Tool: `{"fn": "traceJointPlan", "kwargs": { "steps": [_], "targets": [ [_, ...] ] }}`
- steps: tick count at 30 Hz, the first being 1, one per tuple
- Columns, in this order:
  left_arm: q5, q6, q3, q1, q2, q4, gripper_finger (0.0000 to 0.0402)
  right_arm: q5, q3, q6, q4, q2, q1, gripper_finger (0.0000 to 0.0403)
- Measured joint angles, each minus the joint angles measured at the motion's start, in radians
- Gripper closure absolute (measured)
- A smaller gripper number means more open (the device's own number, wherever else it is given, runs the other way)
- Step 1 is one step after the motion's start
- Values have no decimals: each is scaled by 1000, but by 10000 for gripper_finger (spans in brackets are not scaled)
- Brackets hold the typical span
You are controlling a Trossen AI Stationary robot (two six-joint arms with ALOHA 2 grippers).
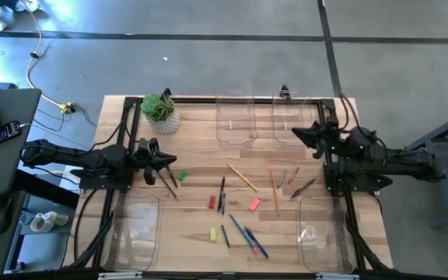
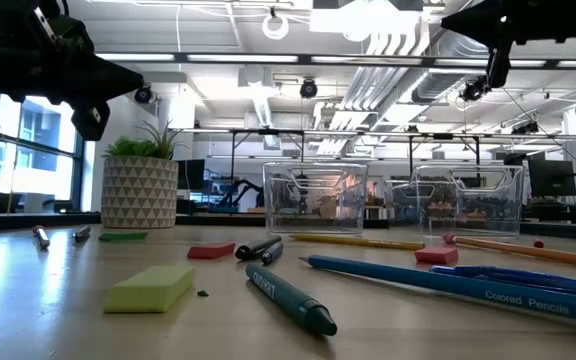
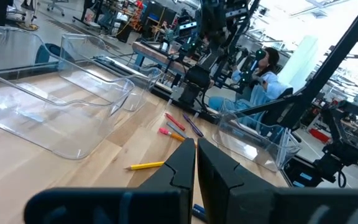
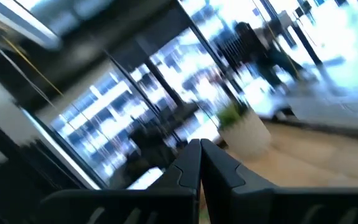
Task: Sort crayons/erasers/pens/pencils in bins
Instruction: Put the orange pencil into the top right transparent bin
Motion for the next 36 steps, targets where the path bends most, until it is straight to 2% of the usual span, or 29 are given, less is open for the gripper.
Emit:
{"fn": "traceJointPlan", "kwargs": {
  "steps": [9,17,24,30,36],
  "targets": [
    [0,0,0,0,0,0,394,-24,306,88,-529,262,14,403],
    [0,0,0,0,0,0,394,22,502,235,-825,481,97,403],
    [-9,0,0,0,0,0,394,15,537,386,-929,632,136,403],
    [-14,0,0,0,0,0,394,-21,537,494,-933,738,163,403],
    [-14,0,0,0,0,0,394,-49,537,533,-929,846,186,401]
  ]
}}
